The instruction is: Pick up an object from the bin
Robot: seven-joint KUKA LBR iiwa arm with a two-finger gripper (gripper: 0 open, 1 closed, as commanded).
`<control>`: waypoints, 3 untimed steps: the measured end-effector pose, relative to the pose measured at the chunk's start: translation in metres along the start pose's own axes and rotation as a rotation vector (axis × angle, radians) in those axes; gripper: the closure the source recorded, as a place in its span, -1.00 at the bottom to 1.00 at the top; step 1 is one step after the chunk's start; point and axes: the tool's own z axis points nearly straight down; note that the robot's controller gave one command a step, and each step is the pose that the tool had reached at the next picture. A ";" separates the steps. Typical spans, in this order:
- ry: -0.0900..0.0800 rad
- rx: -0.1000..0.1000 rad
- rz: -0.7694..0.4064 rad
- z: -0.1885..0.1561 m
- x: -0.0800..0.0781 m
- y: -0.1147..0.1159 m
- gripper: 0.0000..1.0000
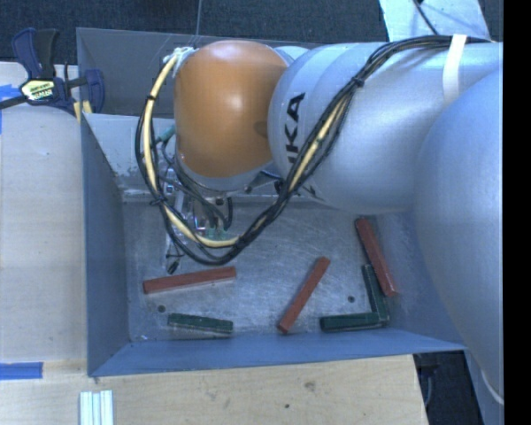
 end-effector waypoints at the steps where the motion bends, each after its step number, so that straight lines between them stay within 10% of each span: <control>1: 0.006 0.002 -0.235 0.145 0.002 -0.018 -1.00; 2: -0.001 0.000 -0.233 0.140 0.000 -0.017 1.00; 3: -0.010 -0.001 -0.226 0.017 -0.025 -0.037 1.00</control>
Offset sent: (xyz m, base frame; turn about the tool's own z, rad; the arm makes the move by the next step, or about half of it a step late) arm -0.0011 -0.0163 -0.1416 -0.2354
